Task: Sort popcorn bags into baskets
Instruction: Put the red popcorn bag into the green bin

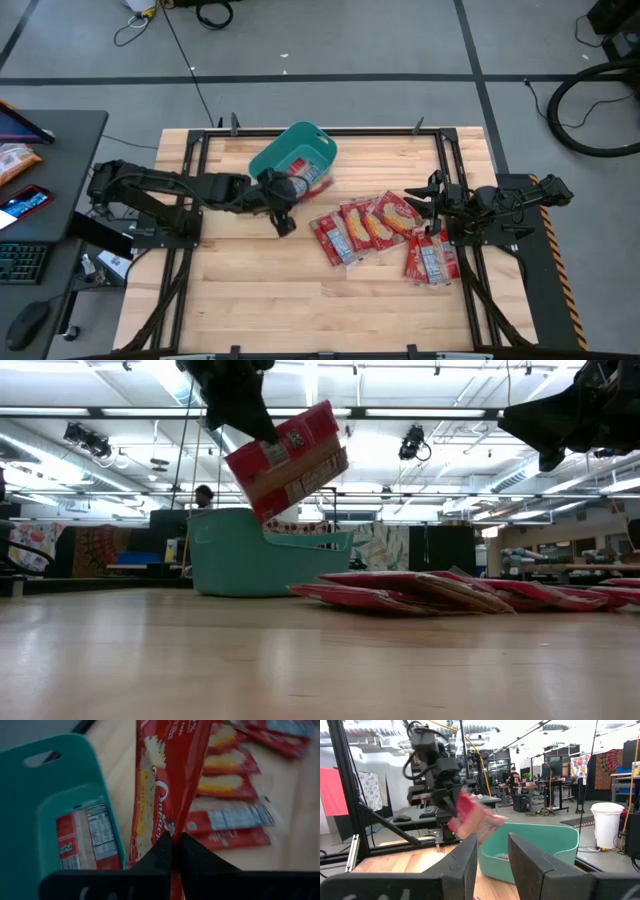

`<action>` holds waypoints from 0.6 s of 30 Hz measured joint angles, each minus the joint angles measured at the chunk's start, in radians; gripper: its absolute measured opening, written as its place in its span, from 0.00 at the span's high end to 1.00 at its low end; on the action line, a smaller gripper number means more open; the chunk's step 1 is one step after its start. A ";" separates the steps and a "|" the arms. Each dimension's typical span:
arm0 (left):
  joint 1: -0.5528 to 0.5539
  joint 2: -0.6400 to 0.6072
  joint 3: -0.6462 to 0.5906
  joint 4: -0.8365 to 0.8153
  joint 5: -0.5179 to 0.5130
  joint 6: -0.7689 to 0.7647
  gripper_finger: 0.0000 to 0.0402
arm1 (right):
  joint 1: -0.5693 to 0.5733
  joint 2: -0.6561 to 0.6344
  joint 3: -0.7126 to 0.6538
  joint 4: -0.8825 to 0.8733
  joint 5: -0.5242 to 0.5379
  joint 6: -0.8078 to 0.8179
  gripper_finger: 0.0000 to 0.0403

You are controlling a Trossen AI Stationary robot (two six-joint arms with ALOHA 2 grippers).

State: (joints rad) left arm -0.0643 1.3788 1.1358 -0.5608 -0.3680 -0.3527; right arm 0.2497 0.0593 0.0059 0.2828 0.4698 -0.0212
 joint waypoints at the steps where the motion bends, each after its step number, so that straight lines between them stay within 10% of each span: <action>1: 0.011 0.000 0.000 0.000 -0.001 -0.004 0.95 | 0.000 0.000 0.000 0.000 0.000 0.000 0.72; 10: 0.057 -0.052 0.000 0.131 0.091 -0.003 0.96 | 0.000 0.000 0.000 0.000 0.000 0.000 0.72; 18: 0.135 -0.060 0.000 0.060 -0.052 0.016 0.96 | 0.000 0.000 0.000 0.016 0.000 0.000 0.72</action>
State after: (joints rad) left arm 0.0708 1.3191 1.1355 -0.5010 -0.4200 -0.3366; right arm 0.2497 0.0593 0.0058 0.2992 0.4699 -0.0212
